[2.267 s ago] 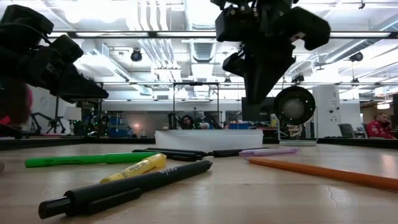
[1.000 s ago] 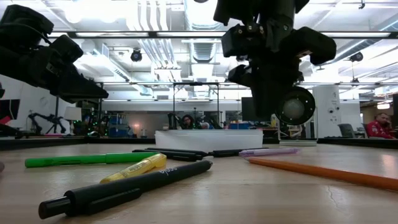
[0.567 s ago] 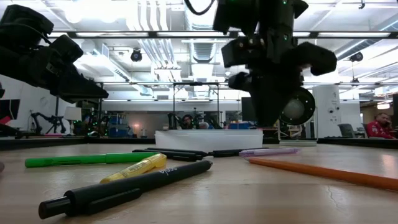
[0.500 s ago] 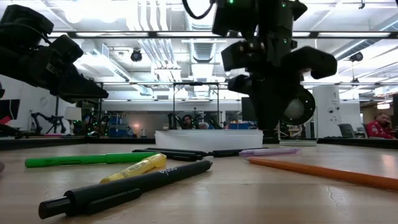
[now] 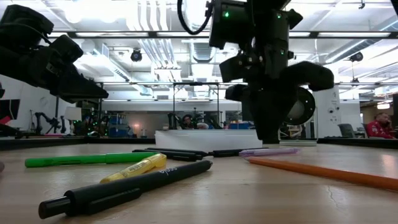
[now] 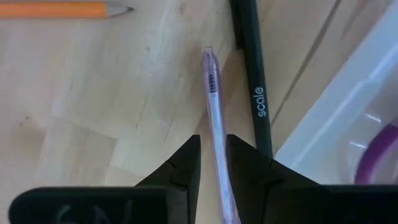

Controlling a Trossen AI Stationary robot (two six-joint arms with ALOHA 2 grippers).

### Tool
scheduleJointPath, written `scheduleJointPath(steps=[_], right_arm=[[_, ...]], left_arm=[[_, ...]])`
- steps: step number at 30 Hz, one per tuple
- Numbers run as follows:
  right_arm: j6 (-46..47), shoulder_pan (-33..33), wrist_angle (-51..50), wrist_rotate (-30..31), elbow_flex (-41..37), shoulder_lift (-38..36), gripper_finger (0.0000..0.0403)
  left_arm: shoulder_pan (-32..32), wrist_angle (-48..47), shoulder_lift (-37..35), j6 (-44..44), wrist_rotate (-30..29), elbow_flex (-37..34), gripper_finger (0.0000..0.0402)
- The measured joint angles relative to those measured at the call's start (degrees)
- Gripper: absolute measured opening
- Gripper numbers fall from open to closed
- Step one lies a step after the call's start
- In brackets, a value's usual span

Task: Pick & place school supplies into a supply box
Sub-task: Put the purple pen into the supply box

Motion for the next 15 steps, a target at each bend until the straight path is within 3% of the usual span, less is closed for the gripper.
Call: scheduleJointPath(steps=[15], right_arm=[[-1.91, -0.86, 0.53, -0.09, 0.0, 3.33, 0.0068]], left_arm=[[-0.01, -0.02, 0.0, 0.0, 0.0, -0.02, 0.0069]])
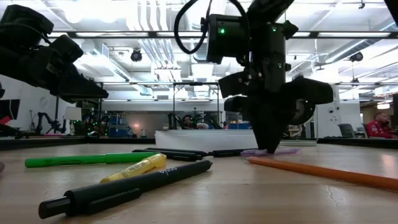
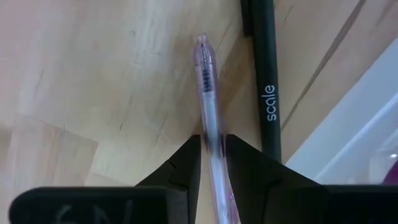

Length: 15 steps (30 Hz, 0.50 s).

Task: Pick & place school supplies into a supply box
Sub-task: Put the purple pen into the supply box

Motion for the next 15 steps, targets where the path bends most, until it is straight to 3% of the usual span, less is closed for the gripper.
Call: scheduleJointPath(steps=[15], right_arm=[[-2.06, -0.04, 0.05, 0.0, 0.2, 1.08, 0.0068]], left_arm=[[0.02, 0.0, 0.0, 0.02, 0.02, 0.01, 0.0069]])
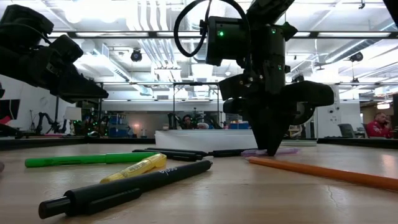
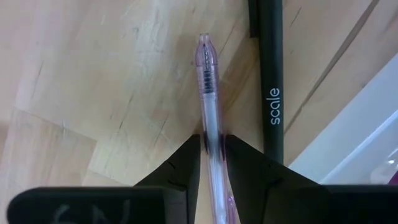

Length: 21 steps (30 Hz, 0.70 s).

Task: Pick & place school supplies into a supply box
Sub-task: Put the purple pen into the supply box

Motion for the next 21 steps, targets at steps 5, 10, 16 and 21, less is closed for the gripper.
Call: scheduleJointPath(steps=[5, 10, 16, 21], right_arm=[[-0.25, 0.0, 0.0, 0.0, 0.0, 0.02, 0.0066], [-0.45, 0.04, -0.13, -0.02, 0.0, -0.02, 0.0041], [-0.39, 0.04, -0.31, -0.02, -0.11, -0.75, 0.0018], [0.02, 0.04, -0.68, 0.15, -0.2, -1.04, 0.0019]], left_arm=[[-0.02, 0.02, 0.0, -0.02, 0.0, -0.02, 0.0069], [0.0, 0.0, 0.0, -0.01, 0.0, 0.01, 0.0069], [-0.02, 0.0, 0.0, 0.0, 0.0, -0.01, 0.0069], [0.0, 0.01, 0.0, -0.02, -0.01, 0.01, 0.0069]])
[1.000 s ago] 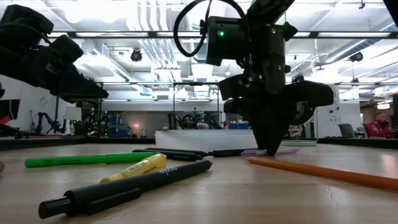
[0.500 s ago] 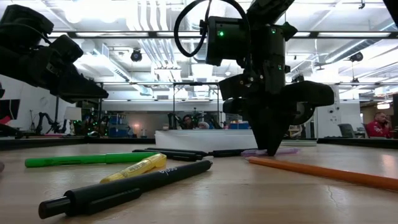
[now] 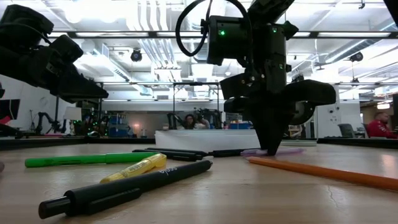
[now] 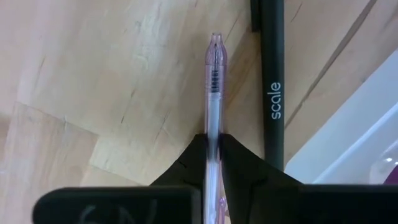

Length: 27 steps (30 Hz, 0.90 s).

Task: Pick & place school supplies into a supply box
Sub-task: Put the purple pen into the supply box

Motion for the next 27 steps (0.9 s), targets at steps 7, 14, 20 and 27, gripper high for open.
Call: scheduleJointPath(steps=[7, 14, 20, 27], right_arm=[[1.45, 0.15, -2.48, 1.18, 0.97, -0.18, 0.0019], [3.91, 0.8, -3.93, 2.45, 3.47, -0.31, 0.0019], [3.26, 2.27, -4.15, 4.93, 4.75, -0.31, 0.0018], [3.17, 3.81, -4.54, 8.39, 6.76, -0.38, 0.0018]], left_arm=[[-0.01, 0.0, 0.0, 0.0, 0.0, 0.0, 0.0069], [0.0, -0.02, 0.0, 0.02, 0.02, 0.0, 0.0069], [0.0, -0.01, 0.0, 0.02, 0.01, 0.0, 0.0069], [-0.01, -0.02, 0.0, 0.0, 0.0, 0.0, 0.0069]])
